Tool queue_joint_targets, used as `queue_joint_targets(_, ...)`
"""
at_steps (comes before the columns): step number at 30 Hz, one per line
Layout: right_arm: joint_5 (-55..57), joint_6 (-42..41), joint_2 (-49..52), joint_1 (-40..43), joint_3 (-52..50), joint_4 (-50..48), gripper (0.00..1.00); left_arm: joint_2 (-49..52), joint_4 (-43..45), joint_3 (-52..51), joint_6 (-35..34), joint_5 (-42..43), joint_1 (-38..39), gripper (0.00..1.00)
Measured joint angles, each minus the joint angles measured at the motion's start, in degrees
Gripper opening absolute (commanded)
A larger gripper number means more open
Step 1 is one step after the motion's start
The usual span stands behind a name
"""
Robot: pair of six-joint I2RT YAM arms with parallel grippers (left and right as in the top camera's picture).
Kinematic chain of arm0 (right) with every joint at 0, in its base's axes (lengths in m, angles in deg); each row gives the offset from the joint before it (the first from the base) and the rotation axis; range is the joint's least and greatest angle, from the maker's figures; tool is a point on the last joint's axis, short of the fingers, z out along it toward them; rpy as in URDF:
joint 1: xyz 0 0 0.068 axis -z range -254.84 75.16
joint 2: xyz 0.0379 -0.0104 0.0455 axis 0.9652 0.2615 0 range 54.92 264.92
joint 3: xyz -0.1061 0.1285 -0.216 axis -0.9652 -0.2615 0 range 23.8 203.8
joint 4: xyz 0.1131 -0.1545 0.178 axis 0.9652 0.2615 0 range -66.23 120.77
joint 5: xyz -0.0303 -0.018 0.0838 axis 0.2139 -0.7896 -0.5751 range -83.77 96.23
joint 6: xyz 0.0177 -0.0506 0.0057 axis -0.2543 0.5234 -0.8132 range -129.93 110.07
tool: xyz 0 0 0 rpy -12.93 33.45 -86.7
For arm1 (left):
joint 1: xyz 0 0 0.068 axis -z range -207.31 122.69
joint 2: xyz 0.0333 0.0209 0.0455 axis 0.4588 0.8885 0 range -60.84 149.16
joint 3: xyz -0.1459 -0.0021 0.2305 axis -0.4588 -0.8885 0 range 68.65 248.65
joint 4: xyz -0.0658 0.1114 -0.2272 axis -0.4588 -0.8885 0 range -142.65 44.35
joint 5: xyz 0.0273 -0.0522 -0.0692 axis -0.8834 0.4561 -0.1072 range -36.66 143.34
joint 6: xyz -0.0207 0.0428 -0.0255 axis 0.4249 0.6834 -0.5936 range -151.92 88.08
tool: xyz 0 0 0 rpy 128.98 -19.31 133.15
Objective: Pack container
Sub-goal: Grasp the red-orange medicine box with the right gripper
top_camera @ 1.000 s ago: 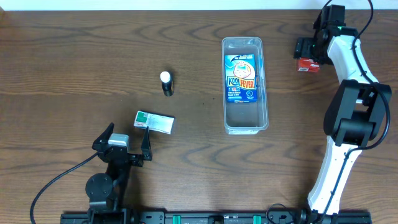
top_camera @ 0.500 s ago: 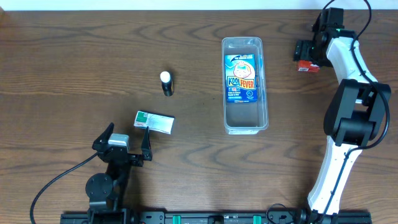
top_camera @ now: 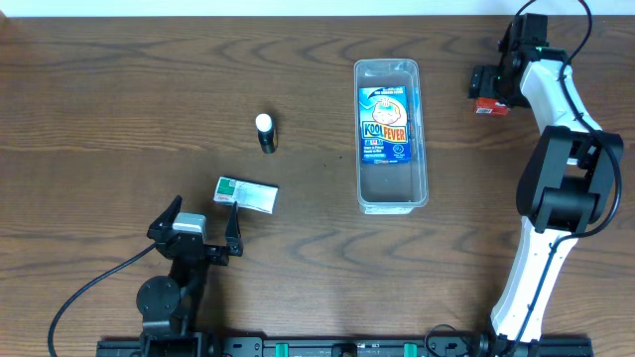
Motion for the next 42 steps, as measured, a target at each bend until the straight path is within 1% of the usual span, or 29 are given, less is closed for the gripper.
queue_joint_targets(13,0.11,0.00,0.00,0.00,-0.37,-0.33,0.88,0.00,0.00,0.00,0.00,0.00,0.00,0.98)
queue_joint_targets(20,0.13,0.00,0.04,0.00,-3.63,-2.71,0.88,0.00,0.00,0.00,0.00,0.00,0.00,0.98)
queue_joint_targets(24,0.15,0.02,0.04,0.00,-3.74,-3.43,0.88,0.00,0.00,0.00,0.00,0.00,0.00,0.98)
queue_joint_targets(33,0.17,0.17,0.04,0.00,-3.74,-4.55,0.64,0.00,0.00,0.00,0.00,0.00,0.00,0.98)
queue_joint_targets(37,0.28,0.17,0.04,0.00,-3.74,-4.70,0.61,0.00,0.00,0.00,0.00,0.00,0.00,0.98)
queue_joint_targets(42,0.37,0.17,0.04,0.00,-3.74,-4.70,0.61,0.00,0.00,0.00,0.00,0.00,0.00,0.98)
